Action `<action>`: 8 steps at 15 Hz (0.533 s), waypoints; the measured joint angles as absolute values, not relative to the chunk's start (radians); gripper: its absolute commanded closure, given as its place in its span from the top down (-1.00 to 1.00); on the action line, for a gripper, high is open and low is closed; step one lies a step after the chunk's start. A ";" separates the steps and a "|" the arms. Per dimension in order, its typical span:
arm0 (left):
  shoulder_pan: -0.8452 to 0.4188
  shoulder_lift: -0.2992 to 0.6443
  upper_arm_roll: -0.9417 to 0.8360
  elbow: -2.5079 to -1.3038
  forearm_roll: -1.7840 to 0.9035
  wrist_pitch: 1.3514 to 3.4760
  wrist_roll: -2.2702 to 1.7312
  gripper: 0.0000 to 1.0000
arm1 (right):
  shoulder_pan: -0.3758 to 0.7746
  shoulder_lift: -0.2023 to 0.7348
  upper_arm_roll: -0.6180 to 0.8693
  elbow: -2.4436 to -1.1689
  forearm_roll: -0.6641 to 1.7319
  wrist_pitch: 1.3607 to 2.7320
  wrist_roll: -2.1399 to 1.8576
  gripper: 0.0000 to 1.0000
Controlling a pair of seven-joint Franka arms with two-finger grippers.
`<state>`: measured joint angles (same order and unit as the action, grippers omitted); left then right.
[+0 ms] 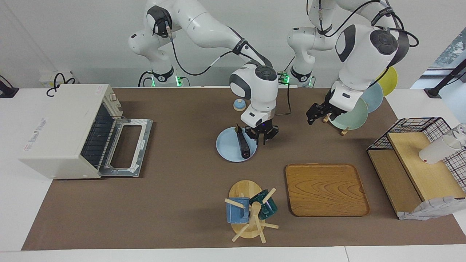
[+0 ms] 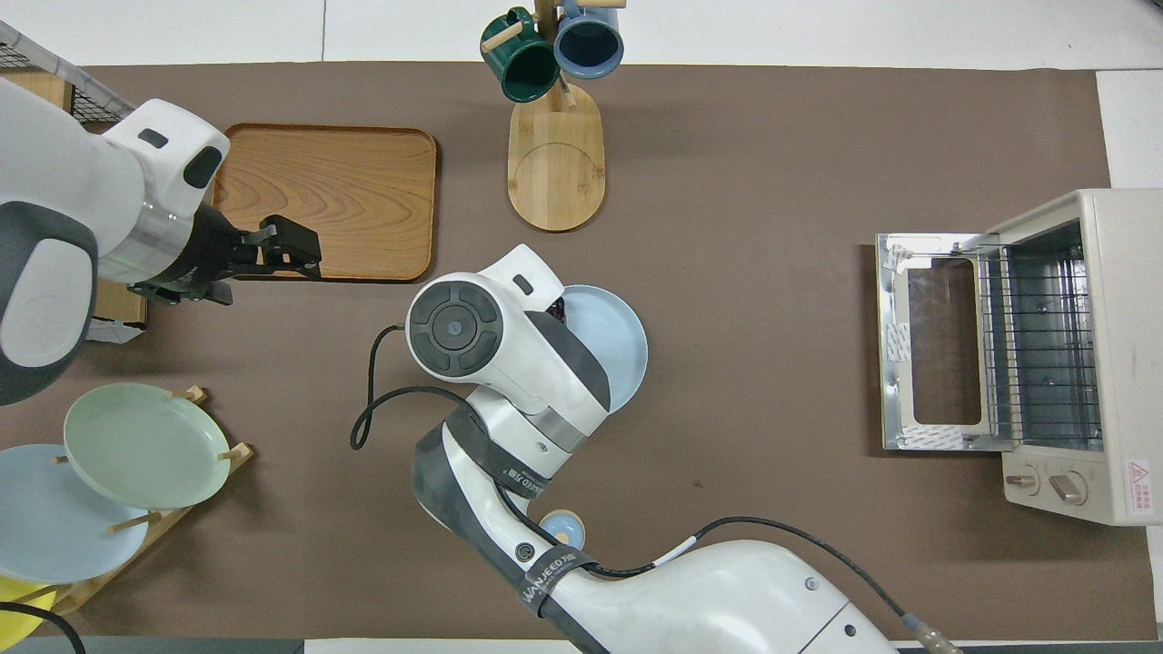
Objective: Put eggplant into oven
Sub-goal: 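Grasp the blue plate rim with the right gripper and lift it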
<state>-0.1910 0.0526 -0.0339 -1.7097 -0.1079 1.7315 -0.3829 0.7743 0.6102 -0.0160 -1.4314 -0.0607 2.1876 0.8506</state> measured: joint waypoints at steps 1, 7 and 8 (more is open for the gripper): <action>-0.176 0.042 -0.033 -1.710 -0.108 1.723 -0.366 1.00 | 0.784 0.619 -0.016 -1.446 -0.067 2.217 0.854 -0.17; -0.101 0.021 -0.033 -1.708 -0.108 1.685 -0.276 1.00 | 0.792 0.629 -0.021 -1.511 -0.125 2.260 0.854 -0.17; -0.099 0.021 -0.033 -1.708 -0.108 1.683 -0.272 1.00 | 0.792 0.628 -0.021 -1.512 -0.128 2.260 0.854 -0.17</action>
<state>-0.0993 0.0207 -0.0328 -1.7080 -0.1079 1.6832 -0.2721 0.7922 0.6277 -0.0210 -1.5115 -0.1280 2.2603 0.8539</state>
